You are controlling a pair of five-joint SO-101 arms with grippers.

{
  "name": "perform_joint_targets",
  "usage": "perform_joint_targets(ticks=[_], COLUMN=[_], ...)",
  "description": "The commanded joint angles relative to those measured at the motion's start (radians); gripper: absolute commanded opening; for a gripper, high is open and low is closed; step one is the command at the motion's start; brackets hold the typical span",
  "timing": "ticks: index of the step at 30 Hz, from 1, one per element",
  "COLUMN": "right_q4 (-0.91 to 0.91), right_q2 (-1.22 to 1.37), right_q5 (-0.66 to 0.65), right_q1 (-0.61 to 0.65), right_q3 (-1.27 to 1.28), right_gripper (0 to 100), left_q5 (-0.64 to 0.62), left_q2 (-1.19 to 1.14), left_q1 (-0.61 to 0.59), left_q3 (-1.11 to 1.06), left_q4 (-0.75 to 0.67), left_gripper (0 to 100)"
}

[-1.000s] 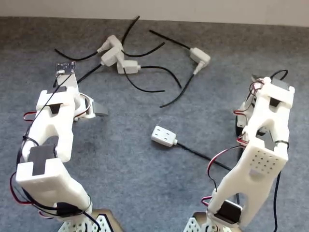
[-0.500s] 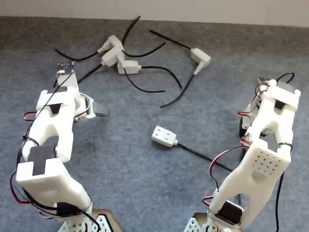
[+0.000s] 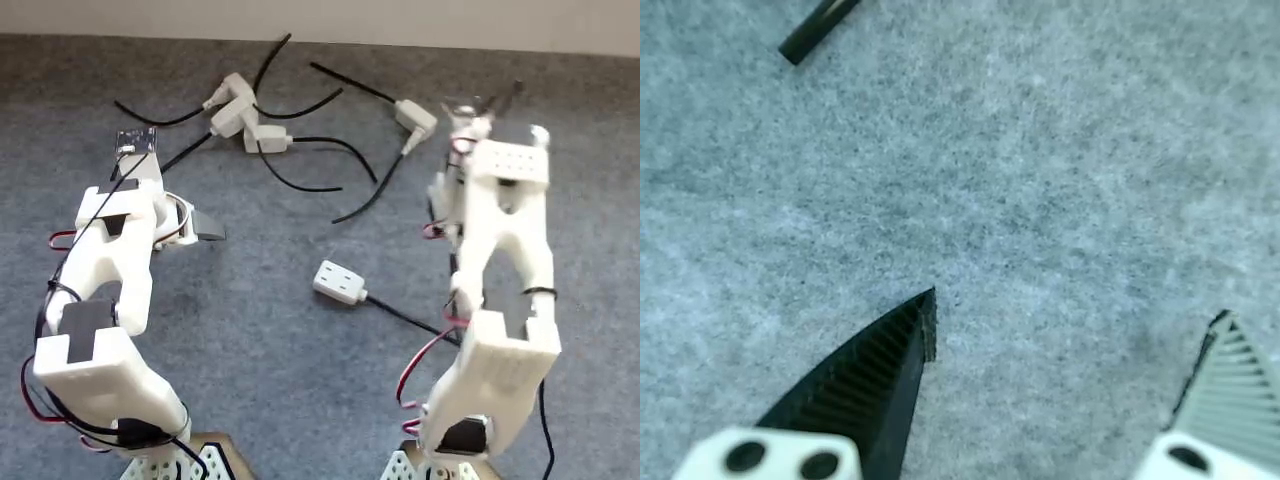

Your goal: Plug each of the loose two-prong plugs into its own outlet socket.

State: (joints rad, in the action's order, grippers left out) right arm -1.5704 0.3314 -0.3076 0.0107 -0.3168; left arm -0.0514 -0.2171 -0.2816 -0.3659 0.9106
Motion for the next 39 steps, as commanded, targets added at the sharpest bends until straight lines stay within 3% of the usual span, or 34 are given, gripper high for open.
perform_joint_targets(ticks=[1,8,16,23,33,39], right_q4=[-0.007,-0.196,-0.120,-0.117,-0.022,0.254], right_q2=[-0.148,-0.219,-0.220,-0.329,-0.545,-0.863], right_q5=[0.009,0.005,0.003,0.003,0.003,0.003], right_q1=[0.090,0.223,0.320,0.443,0.530,0.591], right_q3=[-0.018,-0.010,0.229,0.185,0.280,0.634], right_gripper=[1.1,1.1,1.1,0.8,0.7,0.7], left_q5=[0.002,0.000,0.002,0.000,-0.002,-0.003], left_q2=[0.051,0.053,0.048,0.053,0.054,0.054], left_q1=[0.019,0.022,0.042,0.042,0.044,0.044], left_q3=[0.002,0.002,0.002,0.001,0.001,0.001], left_q4=[-0.008,-0.012,-0.012,-0.012,-0.012,-0.012], left_gripper=[40,40,40,40,40,40])
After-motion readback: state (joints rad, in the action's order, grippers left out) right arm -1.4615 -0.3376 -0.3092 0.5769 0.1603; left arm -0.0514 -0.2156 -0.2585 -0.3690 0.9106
